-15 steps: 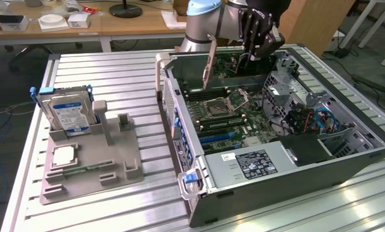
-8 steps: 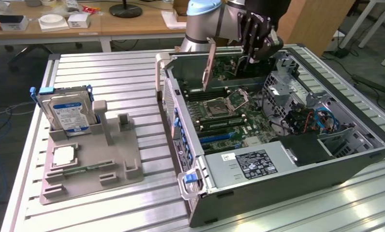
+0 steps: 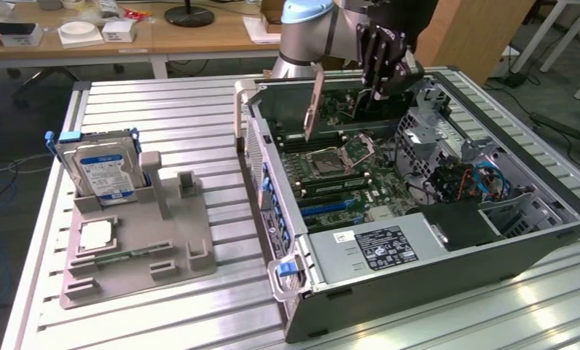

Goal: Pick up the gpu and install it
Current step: 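Insert the gpu into the slot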

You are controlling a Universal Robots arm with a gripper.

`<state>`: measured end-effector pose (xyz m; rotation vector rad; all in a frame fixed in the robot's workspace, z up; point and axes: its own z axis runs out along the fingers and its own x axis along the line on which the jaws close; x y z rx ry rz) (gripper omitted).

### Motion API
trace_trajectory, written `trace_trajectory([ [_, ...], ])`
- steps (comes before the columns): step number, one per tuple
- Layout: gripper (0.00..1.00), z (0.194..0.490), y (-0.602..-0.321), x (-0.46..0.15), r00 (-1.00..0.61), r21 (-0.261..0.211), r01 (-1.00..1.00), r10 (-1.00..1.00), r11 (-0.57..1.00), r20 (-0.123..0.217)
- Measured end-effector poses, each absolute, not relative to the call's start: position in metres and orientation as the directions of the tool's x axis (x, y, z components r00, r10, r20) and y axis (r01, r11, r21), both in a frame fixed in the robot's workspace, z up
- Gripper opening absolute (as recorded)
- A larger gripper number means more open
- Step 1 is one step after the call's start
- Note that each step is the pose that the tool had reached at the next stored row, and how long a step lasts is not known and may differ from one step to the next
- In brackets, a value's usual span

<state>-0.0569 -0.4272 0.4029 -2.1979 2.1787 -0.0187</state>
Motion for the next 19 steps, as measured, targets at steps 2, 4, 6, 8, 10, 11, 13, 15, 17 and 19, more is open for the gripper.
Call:
trace_trajectory([
  [2, 0.26, 0.402, -0.427, -0.057, 0.009, -0.042, -0.999, -1.000, -0.008, -0.024],
  [4, 0.26, 0.401, -0.427, -0.057, 0.012, -0.042, -0.999, -1.000, -0.011, -0.024],
  [6, 0.26, 0.400, -0.427, -0.057, 0.019, -0.042, -0.999, -1.000, -0.018, -0.024],
  [8, 0.26, 0.399, -0.428, -0.057, 0.034, -0.042, -0.999, -0.999, -0.033, -0.024],
  [10, 0.26, 0.398, -0.428, -0.057, 0.049, -0.042, -0.998, -0.999, -0.048, -0.024],
  [11, 0.26, 0.398, -0.428, -0.057, 0.051, -0.042, -0.998, -0.998, -0.050, -0.024],
  [13, 0.26, 0.396, -0.428, -0.057, 0.051, -0.042, -0.998, -0.998, -0.050, -0.024],
  [15, 0.26, 0.393, -0.428, -0.057, 0.051, -0.042, -0.998, -0.998, -0.050, -0.024],
  [17, 0.26, 0.389, -0.428, -0.057, 0.051, -0.042, -0.998, -0.998, -0.050, -0.024],
  [19, 0.26, 0.386, -0.428, -0.057, 0.051, -0.041, -0.998, -0.998, -0.050, -0.022],
])
